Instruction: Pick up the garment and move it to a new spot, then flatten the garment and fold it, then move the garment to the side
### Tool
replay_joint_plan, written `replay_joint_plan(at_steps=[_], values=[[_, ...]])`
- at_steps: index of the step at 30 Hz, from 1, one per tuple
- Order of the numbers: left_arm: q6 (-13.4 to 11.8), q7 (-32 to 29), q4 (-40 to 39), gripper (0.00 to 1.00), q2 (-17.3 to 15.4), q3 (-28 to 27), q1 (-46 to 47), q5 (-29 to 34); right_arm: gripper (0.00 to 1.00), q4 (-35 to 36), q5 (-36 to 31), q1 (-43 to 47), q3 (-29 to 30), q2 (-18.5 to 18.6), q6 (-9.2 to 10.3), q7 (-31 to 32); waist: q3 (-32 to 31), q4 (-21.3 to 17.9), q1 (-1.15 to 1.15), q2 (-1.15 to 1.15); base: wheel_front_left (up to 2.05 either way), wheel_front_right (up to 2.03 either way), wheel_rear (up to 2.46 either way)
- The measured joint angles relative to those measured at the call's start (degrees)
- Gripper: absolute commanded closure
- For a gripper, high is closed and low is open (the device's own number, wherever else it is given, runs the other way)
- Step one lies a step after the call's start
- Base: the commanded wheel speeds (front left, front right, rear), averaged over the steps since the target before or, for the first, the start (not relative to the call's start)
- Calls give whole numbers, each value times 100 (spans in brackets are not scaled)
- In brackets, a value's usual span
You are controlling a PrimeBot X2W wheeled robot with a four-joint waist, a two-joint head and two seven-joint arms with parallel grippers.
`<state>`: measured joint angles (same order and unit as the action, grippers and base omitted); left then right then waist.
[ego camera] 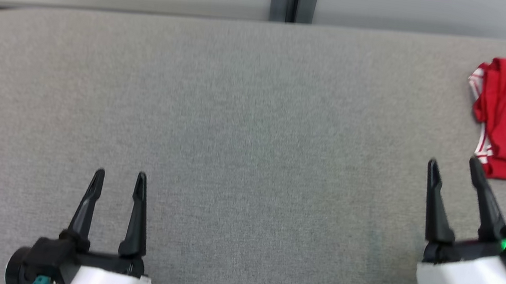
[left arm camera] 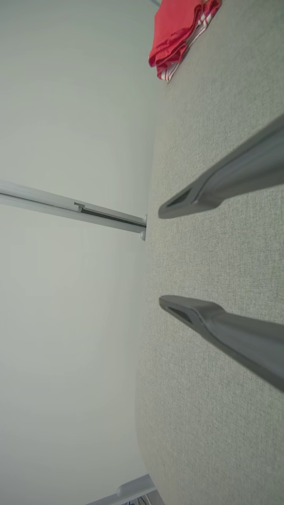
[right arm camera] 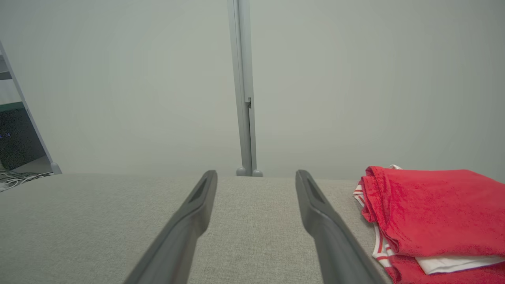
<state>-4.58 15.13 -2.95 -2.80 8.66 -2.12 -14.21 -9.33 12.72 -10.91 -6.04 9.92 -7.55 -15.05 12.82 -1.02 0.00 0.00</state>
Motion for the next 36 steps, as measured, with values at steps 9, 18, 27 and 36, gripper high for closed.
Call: replay_joint_plan(at_steps=[9, 18, 27, 36], values=[[37, 0, 142, 0, 0, -144, -708, 62, 0, 326, -534, 1202, 135, -450, 0, -1, -878, -59, 0, 0, 0, 0, 0], [54, 0, 398, 0, 0, -216, -950, 58, 0, 364, -525, 1549, 237, -573, 1, -1, -1242, -161, 0, 0, 0, 0, 0], [43, 0, 449, 0, 1, -211, -950, 63, 0, 372, -524, 1545, 214, -630, 1, -2, -1262, -166, 0, 0, 0, 0, 0], [55, -87, 654, 100, 15, -203, -962, -393, 100, 146, -55, 1656, 188, -671, 0, 86, -1253, -149, 0, 0, 0, 0, 0]])
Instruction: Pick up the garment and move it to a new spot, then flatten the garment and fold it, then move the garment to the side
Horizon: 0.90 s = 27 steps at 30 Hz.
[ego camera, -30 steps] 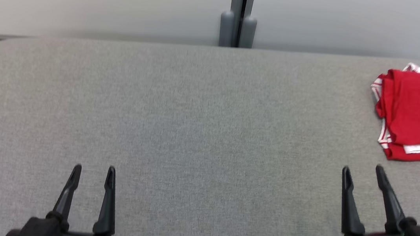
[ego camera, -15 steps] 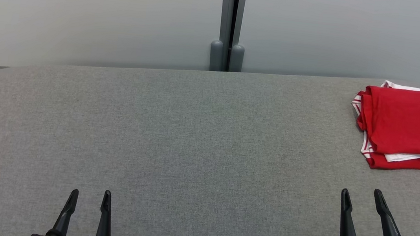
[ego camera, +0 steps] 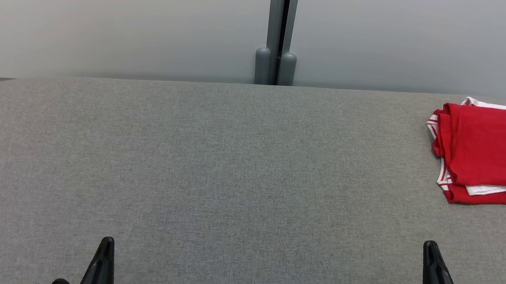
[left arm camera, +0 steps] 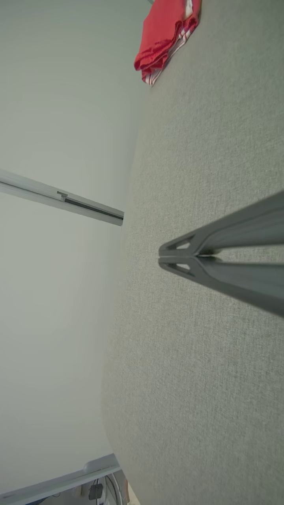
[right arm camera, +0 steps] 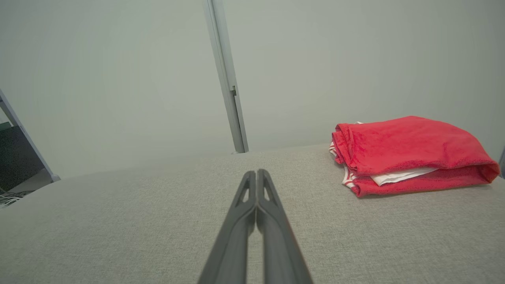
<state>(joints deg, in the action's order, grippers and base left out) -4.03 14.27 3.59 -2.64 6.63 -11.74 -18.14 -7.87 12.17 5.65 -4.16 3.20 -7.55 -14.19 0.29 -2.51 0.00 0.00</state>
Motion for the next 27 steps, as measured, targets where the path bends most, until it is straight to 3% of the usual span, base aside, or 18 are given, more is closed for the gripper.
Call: replay_joint_plan(at_steps=[27], values=[[382, -521, 393, 100, -148, -215, 533, -2559, 100, -209, 2738, -341, 177, 96, 0, 534, -3, 54, 0, 0, 0, 0, 0]])
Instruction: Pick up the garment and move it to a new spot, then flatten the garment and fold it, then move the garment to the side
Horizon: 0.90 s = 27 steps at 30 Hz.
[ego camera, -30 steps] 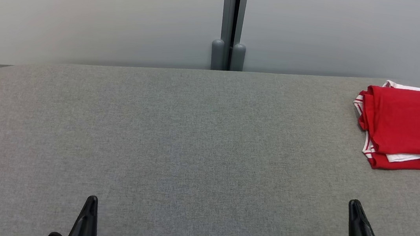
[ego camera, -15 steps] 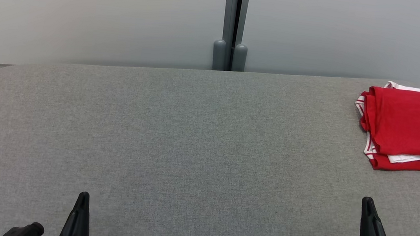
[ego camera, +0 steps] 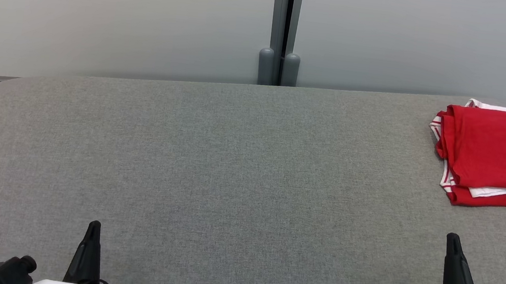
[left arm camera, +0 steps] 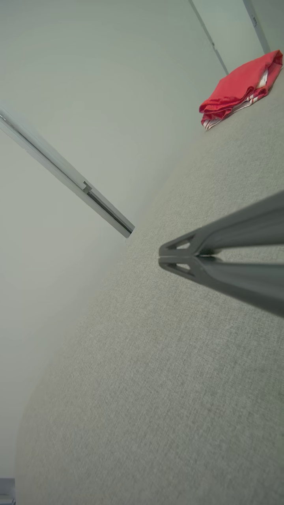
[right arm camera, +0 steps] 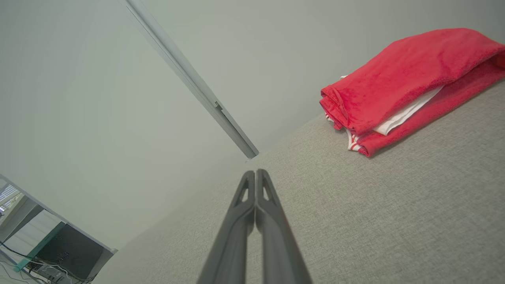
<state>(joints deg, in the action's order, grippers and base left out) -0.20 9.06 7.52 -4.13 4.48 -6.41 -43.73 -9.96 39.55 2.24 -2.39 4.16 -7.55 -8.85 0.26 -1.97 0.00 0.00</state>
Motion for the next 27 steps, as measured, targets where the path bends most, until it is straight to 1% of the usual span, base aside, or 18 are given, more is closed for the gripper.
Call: replay_joint_plan(at_steps=[12, 27], values=[[124, -209, 99, 100, -27, -116, 215, -944, 100, -59, 989, -122, 96, 25, 0, 218, -1, 25, 0, 0, 0, 0, 0], [269, -460, 226, 100, -45, -263, 438, -1938, 100, -142, 2061, -299, 208, 33, 1, 483, -2, 56, 0, 0, 0, 0, 0]])
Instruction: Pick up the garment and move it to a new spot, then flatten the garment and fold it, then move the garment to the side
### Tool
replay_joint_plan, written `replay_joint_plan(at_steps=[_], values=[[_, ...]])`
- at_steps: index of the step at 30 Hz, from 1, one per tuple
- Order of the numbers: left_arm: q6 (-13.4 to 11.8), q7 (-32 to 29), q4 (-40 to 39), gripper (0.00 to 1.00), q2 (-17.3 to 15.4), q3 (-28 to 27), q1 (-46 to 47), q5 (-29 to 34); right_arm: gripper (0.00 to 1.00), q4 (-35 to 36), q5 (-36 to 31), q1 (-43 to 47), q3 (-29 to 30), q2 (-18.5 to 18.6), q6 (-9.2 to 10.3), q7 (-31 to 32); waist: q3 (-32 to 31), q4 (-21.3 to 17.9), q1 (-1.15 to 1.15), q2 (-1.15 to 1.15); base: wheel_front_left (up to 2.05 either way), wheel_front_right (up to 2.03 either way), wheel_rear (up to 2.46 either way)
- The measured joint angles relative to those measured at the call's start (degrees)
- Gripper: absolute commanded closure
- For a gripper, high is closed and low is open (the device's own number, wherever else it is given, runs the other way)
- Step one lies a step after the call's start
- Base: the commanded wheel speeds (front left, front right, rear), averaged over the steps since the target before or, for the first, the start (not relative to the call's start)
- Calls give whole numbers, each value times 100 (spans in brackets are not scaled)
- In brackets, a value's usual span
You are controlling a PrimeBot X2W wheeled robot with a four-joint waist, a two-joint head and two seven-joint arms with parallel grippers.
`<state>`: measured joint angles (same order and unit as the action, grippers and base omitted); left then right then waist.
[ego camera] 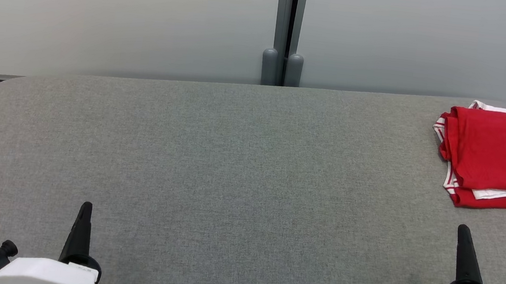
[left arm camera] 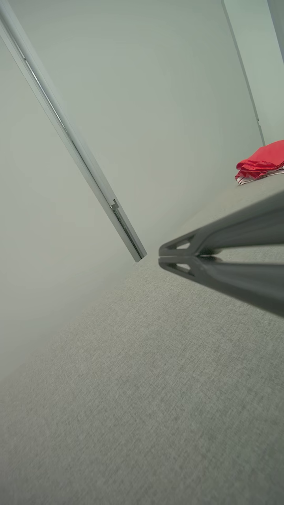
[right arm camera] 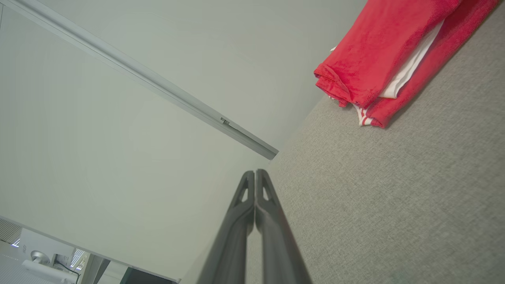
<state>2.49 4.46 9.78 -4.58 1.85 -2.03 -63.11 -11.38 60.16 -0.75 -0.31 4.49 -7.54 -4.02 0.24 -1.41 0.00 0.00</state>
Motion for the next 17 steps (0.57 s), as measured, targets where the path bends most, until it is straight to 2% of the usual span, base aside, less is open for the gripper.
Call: replay_joint_plan(at_steps=[17], values=[[157, -269, 119, 100, -5, -160, 238, -936, 100, -74, 1021, -157, 142, 1, 0, 250, -1, 35, 0, 0, 0, 0, 0]])
